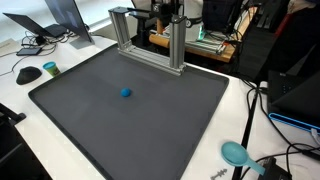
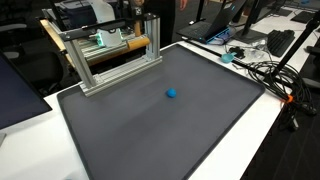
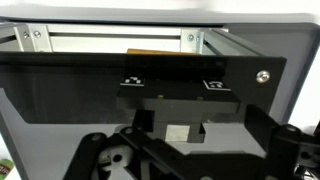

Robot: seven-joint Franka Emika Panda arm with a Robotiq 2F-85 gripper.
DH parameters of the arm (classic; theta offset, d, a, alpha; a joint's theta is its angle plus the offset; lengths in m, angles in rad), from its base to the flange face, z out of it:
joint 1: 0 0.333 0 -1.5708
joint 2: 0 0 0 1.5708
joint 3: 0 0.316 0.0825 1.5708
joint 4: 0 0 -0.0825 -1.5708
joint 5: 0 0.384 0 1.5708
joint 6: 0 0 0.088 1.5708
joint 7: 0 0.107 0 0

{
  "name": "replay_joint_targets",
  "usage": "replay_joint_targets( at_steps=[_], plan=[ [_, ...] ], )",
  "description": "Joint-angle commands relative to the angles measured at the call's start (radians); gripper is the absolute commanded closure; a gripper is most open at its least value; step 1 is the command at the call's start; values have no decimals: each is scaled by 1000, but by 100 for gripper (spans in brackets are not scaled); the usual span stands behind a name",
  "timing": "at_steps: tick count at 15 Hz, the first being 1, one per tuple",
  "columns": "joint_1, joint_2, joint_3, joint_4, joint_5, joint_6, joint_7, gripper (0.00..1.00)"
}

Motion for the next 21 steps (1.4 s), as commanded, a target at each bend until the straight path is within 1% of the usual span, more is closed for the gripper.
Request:
replay_joint_targets(
  at_steps=[1,5,9,12,16,21],
  plan=[
    [-13,30,31,33,2,10,47,0],
    [-44,66,65,57,-36,16,117,0],
    [-65,110,72,90,-67,6,136,0],
    [-67,145,66,115,-96,-15,112,0],
    [-47,177,46,138,-94,-65,48,0],
    [-40,170,37,145,-92,-123,-4,0]
  ],
)
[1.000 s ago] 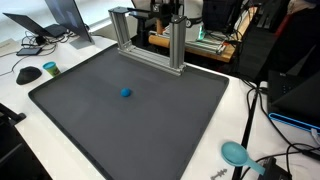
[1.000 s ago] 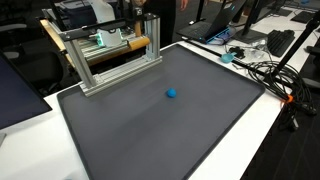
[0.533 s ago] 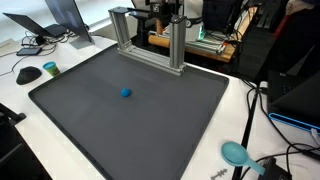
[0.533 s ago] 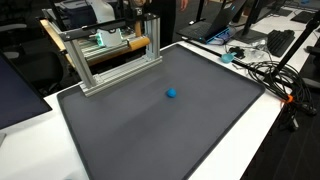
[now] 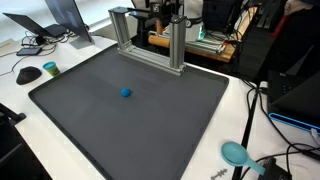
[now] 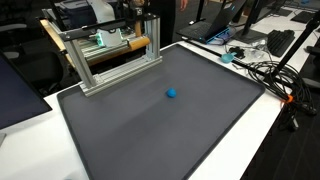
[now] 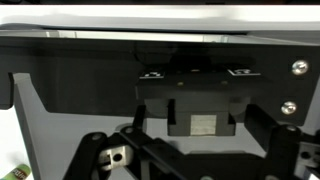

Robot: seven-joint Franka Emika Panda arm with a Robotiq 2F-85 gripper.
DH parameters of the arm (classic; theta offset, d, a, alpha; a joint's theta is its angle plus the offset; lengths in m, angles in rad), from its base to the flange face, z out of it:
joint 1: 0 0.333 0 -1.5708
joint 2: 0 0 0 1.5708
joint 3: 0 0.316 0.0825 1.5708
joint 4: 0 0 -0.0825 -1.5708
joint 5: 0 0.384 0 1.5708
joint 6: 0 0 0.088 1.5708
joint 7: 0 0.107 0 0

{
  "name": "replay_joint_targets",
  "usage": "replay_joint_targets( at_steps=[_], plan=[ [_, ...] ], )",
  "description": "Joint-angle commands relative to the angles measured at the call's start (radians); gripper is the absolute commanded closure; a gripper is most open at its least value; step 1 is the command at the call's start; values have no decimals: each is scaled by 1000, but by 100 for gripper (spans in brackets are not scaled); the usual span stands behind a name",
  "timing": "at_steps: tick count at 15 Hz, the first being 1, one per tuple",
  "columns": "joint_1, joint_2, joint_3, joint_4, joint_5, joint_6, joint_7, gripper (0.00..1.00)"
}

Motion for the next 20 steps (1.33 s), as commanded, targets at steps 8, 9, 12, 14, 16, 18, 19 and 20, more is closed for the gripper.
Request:
replay_joint_targets(
  at_steps=[8,9,12,14,16,18,19,20],
  plan=[
    [37,-41,-25,-2,19,-63,-76,0],
    [37,-44,-25,-4,20,-60,-73,0],
    [33,-42,-27,-9,18,-62,-65,0],
    [29,-43,-33,-13,20,-67,-62,0],
    [28,-44,-41,-14,27,-76,-64,0],
    [29,-45,-48,-13,35,-88,-64,0],
    [29,-44,-50,-12,39,-91,-62,0],
    [29,-43,-52,-11,44,-93,-62,0]
  ],
)
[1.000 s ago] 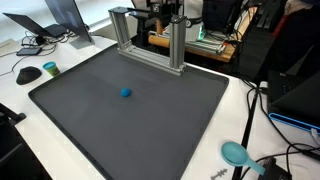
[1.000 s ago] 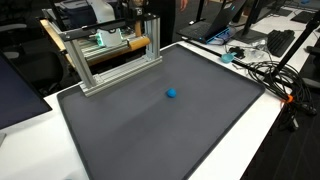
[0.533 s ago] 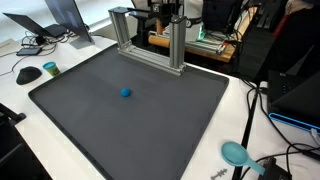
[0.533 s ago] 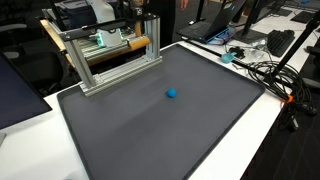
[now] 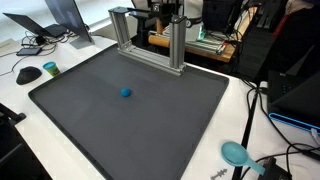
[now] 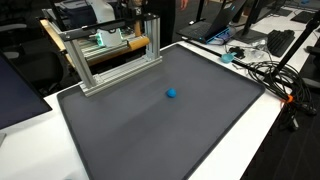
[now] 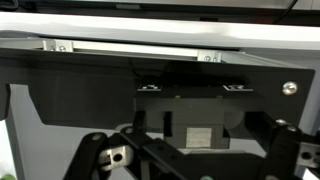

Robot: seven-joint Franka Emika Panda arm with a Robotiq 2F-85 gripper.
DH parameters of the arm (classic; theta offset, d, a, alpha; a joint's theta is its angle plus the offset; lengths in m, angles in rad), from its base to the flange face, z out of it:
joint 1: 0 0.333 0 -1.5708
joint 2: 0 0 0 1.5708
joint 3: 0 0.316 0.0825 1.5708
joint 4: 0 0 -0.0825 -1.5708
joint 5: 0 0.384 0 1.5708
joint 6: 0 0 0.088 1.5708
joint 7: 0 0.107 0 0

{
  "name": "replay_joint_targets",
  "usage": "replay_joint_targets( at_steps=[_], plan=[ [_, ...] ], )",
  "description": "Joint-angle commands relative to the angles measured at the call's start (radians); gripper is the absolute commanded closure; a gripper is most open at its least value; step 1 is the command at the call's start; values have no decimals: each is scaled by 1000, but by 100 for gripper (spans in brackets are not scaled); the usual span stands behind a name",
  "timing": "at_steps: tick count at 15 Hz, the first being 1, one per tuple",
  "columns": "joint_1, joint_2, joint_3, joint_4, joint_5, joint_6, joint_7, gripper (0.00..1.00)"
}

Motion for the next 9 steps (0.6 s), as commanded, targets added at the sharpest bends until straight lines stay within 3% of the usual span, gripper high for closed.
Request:
replay_joint_targets(
  at_steps=[1,5,6,9],
  plan=[
    [7,-25,-19,-8,29,-35,-10,0],
    [6,-31,-15,-18,29,0,0,1],
    [6,-33,-14,-20,27,9,0,17],
    [6,-27,-13,-20,27,7,4,40]
  ],
)
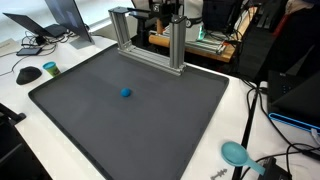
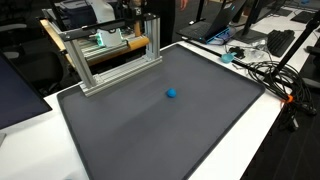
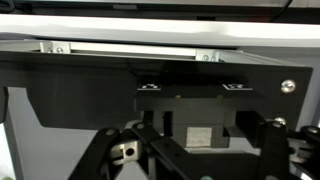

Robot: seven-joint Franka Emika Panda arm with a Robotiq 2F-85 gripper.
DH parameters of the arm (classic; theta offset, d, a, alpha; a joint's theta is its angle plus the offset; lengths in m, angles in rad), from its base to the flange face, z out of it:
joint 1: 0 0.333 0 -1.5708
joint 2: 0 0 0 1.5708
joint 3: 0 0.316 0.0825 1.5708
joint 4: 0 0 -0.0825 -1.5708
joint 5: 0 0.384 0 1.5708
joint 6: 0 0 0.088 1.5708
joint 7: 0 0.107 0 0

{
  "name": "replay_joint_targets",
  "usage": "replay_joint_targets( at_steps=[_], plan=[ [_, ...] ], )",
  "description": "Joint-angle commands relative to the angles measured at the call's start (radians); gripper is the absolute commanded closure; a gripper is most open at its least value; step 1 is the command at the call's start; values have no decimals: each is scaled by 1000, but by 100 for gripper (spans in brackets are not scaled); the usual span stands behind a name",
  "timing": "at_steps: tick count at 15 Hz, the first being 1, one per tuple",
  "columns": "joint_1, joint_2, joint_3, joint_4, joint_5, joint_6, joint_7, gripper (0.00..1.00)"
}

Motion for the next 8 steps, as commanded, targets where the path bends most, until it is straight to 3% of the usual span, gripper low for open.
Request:
replay_joint_targets(
  at_steps=[1,3,6,8],
  plan=[
    [5,-27,-6,-20,16,5,2,47],
    [4,-28,-7,-21,17,3,2,55],
    [4,-29,-9,-25,20,8,3,51],
    [4,-27,-10,-28,23,9,2,55]
  ],
)
